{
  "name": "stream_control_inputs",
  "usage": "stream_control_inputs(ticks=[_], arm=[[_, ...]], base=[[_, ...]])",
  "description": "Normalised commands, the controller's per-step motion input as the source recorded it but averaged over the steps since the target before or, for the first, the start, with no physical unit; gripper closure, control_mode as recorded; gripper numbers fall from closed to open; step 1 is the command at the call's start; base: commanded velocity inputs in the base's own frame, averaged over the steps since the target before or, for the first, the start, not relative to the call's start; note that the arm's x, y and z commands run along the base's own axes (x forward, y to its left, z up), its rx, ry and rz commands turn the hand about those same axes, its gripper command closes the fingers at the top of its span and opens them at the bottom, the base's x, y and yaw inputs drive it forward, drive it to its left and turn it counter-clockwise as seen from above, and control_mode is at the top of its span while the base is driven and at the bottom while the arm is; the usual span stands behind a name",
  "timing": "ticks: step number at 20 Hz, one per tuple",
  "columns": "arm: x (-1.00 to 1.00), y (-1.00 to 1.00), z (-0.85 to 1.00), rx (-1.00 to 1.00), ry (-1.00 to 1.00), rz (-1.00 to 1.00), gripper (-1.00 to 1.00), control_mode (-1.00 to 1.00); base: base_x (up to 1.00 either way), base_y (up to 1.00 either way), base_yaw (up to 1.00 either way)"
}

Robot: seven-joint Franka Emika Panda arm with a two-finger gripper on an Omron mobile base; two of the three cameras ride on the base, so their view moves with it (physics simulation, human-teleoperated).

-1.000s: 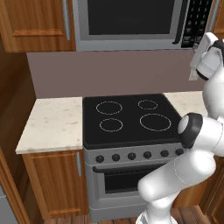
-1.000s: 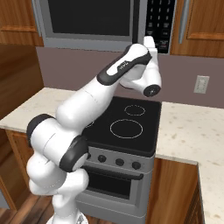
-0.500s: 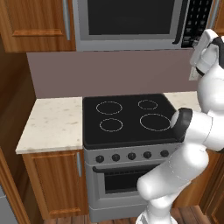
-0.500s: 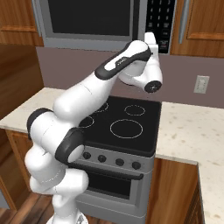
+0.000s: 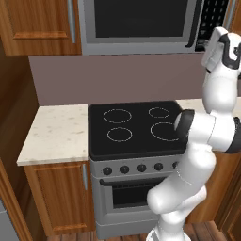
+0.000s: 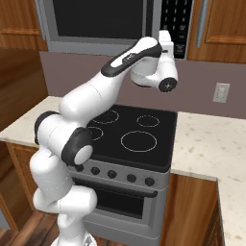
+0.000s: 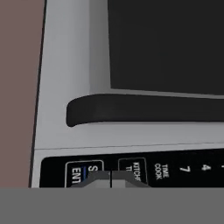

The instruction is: Pick the broccoli from the sink and place it in the bowl. Then pick the bowl and place it in the microwave. Then close the microwave door and press the start button.

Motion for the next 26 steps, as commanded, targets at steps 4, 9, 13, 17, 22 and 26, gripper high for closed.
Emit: stream_control_inputs(ticks=[4, 9, 13, 17, 22, 26], arm=[[0.38, 0.0, 0.0, 0.0, 0.06, 0.0, 1.0, -1.0], [0.4, -0.01, 0.0, 0.0, 0.06, 0.0, 1.0, -1.0], [0.37, -0.09, 0.0, 0.0, 0.04, 0.0, 1.0, -1.0], [0.19, -0.19, 0.0, 0.01, 0.0, 0.0, 1.0, -1.0], [0.16, -0.07, -0.08, 0.0, 0.01, 0.0, 1.0, -1.0], [0.0, 0.0, -0.24, 0.0, 0.0, 0.0, 1.0, -1.0]], base=[[0.0, 0.0, 0.0], [0.0, 0.0, 0.0], [0.0, 0.0, 0.0], [0.0, 0.0, 0.0], [0.0, 0.0, 0.0], [0.0, 0.0, 0.0]])
